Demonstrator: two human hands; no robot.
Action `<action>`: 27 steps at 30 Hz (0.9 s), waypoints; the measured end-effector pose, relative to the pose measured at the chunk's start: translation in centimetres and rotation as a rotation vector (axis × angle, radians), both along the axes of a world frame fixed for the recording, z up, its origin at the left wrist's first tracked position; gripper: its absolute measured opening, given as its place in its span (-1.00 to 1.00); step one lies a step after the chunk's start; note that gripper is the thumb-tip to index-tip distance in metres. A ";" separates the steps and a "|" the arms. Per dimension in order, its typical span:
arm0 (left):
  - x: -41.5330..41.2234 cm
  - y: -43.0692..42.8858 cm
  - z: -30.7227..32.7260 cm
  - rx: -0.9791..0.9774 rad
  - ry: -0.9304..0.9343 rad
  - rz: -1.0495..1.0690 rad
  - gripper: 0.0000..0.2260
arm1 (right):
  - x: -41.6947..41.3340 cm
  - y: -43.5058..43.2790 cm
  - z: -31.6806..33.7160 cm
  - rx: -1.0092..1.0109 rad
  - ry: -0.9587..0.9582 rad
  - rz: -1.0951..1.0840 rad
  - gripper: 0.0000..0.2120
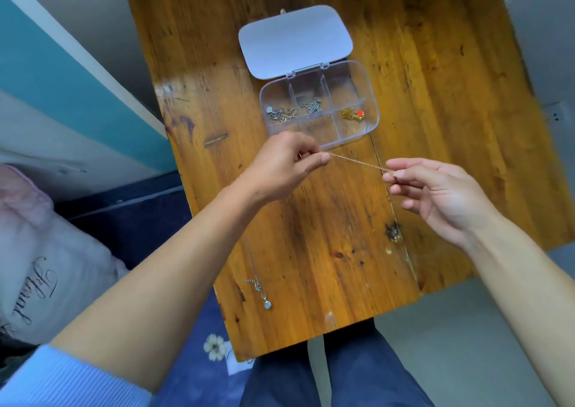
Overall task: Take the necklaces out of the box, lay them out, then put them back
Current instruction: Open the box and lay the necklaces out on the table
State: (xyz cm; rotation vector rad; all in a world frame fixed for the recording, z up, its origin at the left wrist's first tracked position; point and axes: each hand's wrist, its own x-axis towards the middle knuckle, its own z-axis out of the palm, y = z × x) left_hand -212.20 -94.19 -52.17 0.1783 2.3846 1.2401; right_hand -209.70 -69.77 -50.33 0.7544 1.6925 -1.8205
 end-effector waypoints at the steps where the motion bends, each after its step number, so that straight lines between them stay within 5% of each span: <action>1: 0.4 -0.7 0.6 0.044 -0.040 -0.001 -0.75 | 0.5 0.3 0.1 0.017 0.002 0.012 -0.86; 6: 1.7 -2.8 1.5 0.249 -0.275 0.068 -0.79 | 3.6 1.2 0.1 0.123 -0.008 0.109 -0.90; 15: 0.0 -3.1 -0.2 0.316 -0.460 0.135 -0.86 | 8.0 2.4 -0.7 0.217 -0.072 0.109 -0.95; 27: -3.0 -1.0 -0.5 -0.138 -0.227 0.030 -0.91 | 13.3 -4.6 -2.7 0.424 -0.020 0.289 -0.90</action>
